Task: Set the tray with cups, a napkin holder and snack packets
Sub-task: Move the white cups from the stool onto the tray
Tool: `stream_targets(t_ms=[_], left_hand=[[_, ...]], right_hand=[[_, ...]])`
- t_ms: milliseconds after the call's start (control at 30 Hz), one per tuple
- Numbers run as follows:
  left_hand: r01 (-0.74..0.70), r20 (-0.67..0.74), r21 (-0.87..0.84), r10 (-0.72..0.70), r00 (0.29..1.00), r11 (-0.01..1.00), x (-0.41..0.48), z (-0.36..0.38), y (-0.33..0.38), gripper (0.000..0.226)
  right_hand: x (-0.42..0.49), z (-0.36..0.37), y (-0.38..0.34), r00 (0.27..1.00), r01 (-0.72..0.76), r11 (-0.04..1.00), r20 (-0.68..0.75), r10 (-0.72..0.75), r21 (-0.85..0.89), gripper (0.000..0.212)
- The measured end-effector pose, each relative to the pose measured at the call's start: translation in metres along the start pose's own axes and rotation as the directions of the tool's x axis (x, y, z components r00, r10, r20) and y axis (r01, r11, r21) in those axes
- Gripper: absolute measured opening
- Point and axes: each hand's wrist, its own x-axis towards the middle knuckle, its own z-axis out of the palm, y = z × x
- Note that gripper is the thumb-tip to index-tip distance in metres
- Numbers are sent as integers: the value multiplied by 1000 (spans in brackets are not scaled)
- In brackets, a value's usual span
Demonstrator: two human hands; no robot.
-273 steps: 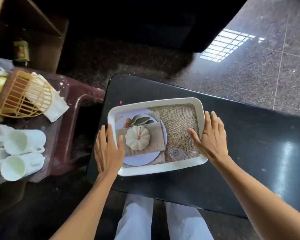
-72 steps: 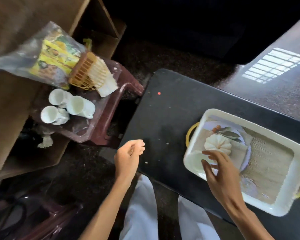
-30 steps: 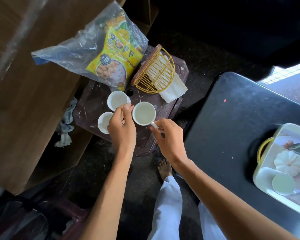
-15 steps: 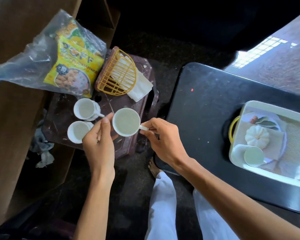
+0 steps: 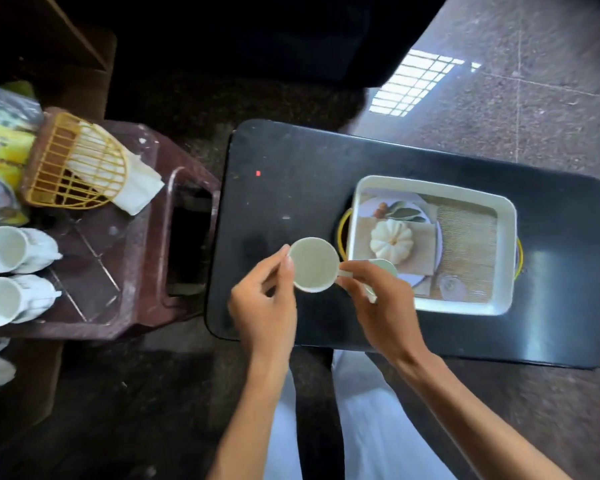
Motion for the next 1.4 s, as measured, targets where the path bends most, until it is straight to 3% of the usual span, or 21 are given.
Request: stream_targets(t_ms=[167, 400, 600, 833, 1400], left_hand=[[19, 102, 53, -24, 995, 998, -31, 77, -21, 18], [17, 159, 140, -39, 986, 990, -64, 158, -44, 20], [92, 132, 210, -121, 984, 973, -71, 187, -66, 24], [19, 112, 369, -65, 992, 929, -70, 195, -75, 19], [33, 35, 131, -38, 999, 991, -52, 168, -69, 19]], right_hand=[[-8, -69, 57, 990, -21, 998, -139, 14, -53, 18], [-14, -121, 136, 972, -101, 991, -204, 117, 86, 21], [-14, -128, 180, 974, -91, 989, -196, 113, 118, 32], [-13, -121, 200, 980, -79, 992, -175, 96, 99, 26], [-18, -109, 222, 984, -123, 984, -113, 138, 130, 24]])
